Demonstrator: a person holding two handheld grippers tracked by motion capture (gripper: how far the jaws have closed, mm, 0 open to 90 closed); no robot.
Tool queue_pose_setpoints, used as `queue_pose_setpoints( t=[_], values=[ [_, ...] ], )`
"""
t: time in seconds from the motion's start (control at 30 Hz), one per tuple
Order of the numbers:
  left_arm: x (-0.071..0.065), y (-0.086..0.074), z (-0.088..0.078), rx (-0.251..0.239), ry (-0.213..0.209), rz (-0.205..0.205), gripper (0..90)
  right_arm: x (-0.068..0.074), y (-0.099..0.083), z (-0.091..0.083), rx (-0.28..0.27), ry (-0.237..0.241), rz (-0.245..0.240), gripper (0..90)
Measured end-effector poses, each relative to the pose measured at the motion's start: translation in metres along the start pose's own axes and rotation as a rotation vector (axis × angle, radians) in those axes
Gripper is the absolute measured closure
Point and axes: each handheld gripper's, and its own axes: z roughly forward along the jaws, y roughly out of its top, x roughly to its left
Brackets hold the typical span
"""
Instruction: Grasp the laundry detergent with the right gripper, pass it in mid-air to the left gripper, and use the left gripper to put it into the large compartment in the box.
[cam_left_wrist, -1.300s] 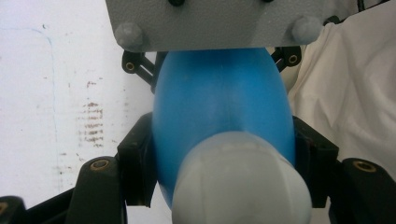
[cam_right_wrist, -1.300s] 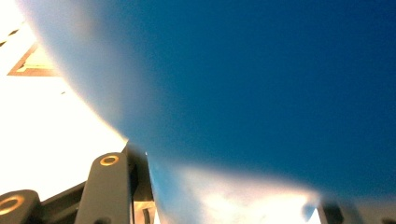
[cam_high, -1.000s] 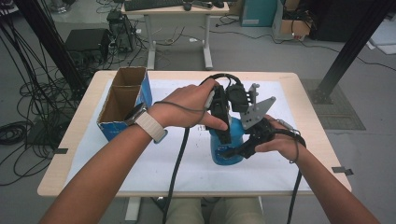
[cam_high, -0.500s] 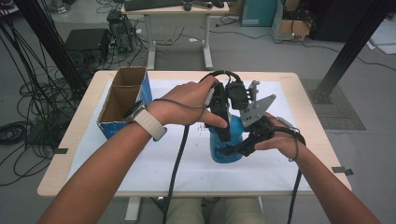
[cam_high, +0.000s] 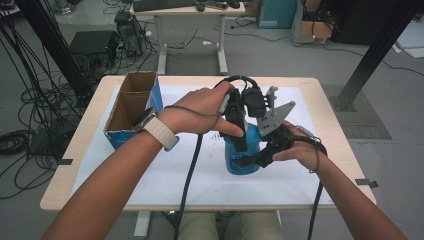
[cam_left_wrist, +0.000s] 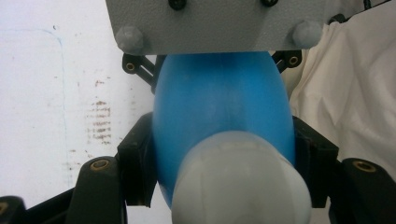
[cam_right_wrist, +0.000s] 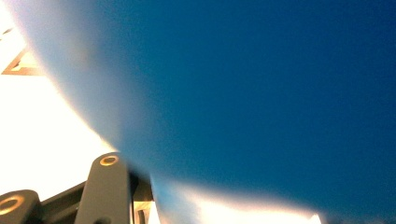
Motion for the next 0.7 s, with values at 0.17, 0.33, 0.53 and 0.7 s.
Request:
queue_pose_setpoints(
  t=[0.17, 0.33, 0.53, 0.7],
  values=[
    [0.0002, -0.0004, -0.0001, 0.001, -0.001, 0.004, 37.1, 0.0000, 0.0003, 0.0003, 0.001, -0.001, -0.002, 42.6],
    [-0.0004, -0.0010, 0.0000, 0.002, 0.000, 0.000, 37.1, 0.0002, 0.0005, 0.0009, 0.002, 0.000, -0.002, 42.6],
    [-0.0007, -0.0015, -0.0004, -0.001, -0.001, -0.001, 37.2, 0.0000, 0.0009, 0.0010, 0.001, 0.000, -0.007, 42.6],
    [-0.0005, -0.0020, 0.0004, -0.001, -0.004, -0.001, 37.2, 0.0004, 0.0009, 0.0016, 0.002, 0.002, -0.004, 42.6]
  ],
)
